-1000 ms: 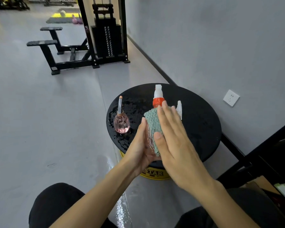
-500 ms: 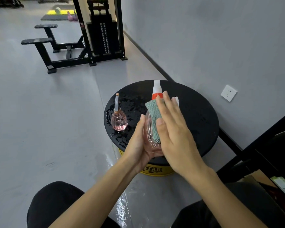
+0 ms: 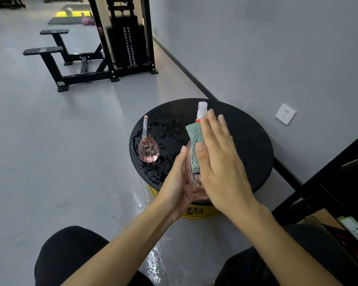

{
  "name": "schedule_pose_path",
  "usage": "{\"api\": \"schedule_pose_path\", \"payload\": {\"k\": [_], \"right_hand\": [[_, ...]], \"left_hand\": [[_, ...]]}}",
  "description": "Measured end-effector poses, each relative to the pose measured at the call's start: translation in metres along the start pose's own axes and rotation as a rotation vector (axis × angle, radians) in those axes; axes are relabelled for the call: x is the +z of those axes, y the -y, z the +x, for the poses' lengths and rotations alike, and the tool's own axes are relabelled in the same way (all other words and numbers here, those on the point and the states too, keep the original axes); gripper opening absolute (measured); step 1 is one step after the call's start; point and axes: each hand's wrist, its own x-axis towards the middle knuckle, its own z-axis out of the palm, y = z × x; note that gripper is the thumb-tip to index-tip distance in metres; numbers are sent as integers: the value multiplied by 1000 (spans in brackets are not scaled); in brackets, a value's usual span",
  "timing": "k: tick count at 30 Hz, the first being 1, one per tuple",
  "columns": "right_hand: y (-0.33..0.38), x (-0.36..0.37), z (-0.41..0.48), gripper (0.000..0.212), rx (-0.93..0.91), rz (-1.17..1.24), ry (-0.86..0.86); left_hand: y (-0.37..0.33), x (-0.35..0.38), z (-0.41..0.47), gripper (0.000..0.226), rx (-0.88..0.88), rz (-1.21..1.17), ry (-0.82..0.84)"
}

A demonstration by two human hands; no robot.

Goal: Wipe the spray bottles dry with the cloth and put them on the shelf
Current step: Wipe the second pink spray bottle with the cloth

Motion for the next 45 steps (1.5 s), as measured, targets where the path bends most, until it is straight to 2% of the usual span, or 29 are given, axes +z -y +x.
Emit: {"api": "schedule_pose_path", "payload": {"k": [7, 13, 21, 28, 31, 37, 41, 45], "right_hand": [[8, 10, -40, 56, -27, -36, 47], [2, 1, -5, 57, 18, 71, 3], [11, 12, -48, 57, -91, 14, 58], [4, 2, -5, 57, 9, 121, 2], [3, 2, -5, 57, -17, 100, -2], [12, 15, -50, 55, -96, 8, 63], [8, 7, -24, 55, -43, 110, 26], [6, 0, -6, 56, -12, 153, 19]], "left_hand": [[-4, -4, -1, 53, 51, -49, -68], [2, -1, -6, 44, 26, -14, 0], [-15, -9, -5, 54, 75, -71, -56], [-4, -2, -8, 46, 28, -42, -43], [-3, -4, -7, 46, 23, -26, -32], [-11, -10, -5, 57, 76, -52, -123], [-4, -7, -6, 47, 36, 25, -72], [-2, -2, -10, 45, 19, -9, -30]]}}
